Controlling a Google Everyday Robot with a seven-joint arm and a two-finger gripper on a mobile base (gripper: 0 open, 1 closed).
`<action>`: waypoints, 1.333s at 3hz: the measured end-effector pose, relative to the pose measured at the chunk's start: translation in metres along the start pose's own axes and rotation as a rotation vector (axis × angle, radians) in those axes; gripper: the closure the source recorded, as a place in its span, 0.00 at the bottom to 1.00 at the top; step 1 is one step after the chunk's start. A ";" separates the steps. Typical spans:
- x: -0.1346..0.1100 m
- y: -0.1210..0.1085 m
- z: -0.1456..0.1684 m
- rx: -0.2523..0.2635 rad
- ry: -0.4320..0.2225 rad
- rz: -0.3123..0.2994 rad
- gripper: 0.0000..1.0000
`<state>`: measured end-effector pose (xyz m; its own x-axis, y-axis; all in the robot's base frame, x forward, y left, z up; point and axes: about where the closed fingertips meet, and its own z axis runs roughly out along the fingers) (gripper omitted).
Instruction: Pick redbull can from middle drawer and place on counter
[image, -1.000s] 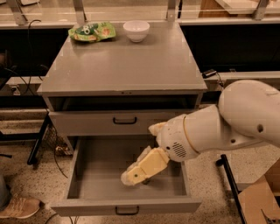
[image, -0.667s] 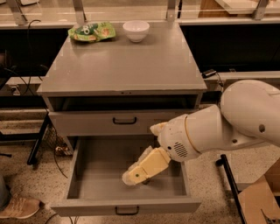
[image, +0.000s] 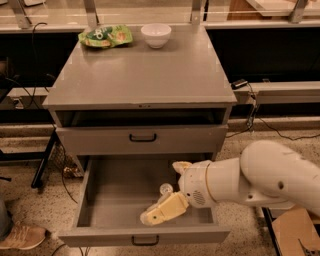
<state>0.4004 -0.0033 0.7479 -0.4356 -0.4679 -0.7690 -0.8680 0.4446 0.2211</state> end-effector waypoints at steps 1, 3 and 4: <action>0.048 -0.041 0.018 0.085 -0.062 0.006 0.00; 0.099 -0.097 0.043 0.198 -0.124 0.046 0.00; 0.121 -0.109 0.061 0.237 -0.102 0.043 0.00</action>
Offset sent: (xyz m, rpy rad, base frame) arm 0.0750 -0.0937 -0.1534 0.0540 -0.1906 -0.3171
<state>0.4571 -0.0621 0.5943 -0.4345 -0.3703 -0.8210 -0.7636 0.6348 0.1179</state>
